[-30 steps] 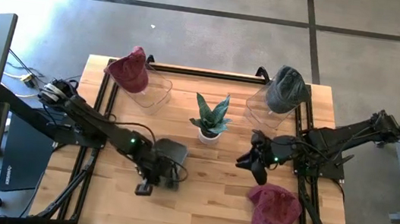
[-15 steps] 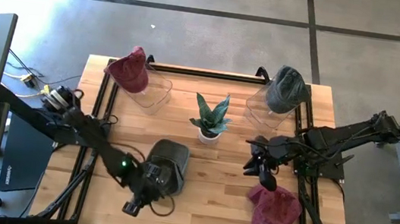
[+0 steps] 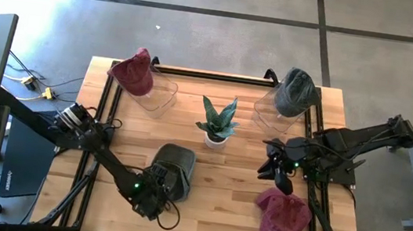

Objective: Pick & Place hat
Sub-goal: Put the black cap into the right transparent bin

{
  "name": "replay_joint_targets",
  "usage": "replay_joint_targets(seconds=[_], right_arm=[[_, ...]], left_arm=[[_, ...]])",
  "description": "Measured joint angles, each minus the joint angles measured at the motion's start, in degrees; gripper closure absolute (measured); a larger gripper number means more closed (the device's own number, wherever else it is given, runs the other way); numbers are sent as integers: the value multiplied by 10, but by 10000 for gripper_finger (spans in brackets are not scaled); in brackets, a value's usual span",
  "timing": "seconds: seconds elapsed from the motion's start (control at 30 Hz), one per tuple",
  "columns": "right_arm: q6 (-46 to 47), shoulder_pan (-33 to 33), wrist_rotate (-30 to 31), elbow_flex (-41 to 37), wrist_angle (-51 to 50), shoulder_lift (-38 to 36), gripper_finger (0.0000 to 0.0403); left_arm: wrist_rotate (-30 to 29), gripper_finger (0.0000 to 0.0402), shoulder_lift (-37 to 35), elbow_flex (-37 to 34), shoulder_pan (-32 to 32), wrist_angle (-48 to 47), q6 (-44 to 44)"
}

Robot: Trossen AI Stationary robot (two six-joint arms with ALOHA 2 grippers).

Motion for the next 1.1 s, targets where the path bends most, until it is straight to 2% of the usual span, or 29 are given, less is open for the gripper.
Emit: replay_joint_targets(seconds=[0.13,0.23,0.33,0.43,0.47,0.67,0.87,0.97,1.1], right_arm=[[2,0,18,0,0,-25,303],[14,0,41,0,0,-41,303],[12,0,60,0,1,-54,303],[2,0,78,0,2,-62,303],[-3,0,81,0,2,-64,303],[-45,0,72,0,20,-64,303],[-73,0,41,36,52,-64,302],[-79,0,13,76,45,-65,294],[-95,0,-20,113,45,-63,258]], left_arm=[[-1,193,6,1,0,0,-12],[10,215,7,5,7,-5,-49],[61,279,7,23,20,-13,-75],[140,367,4,64,43,-17,-76],[165,384,4,81,54,-29,-79],[242,395,-4,234,130,-97,-57],[320,399,-10,388,208,-105,-14],[363,399,-10,439,240,-96,10],[413,400,-11,459,276,-36,30]])
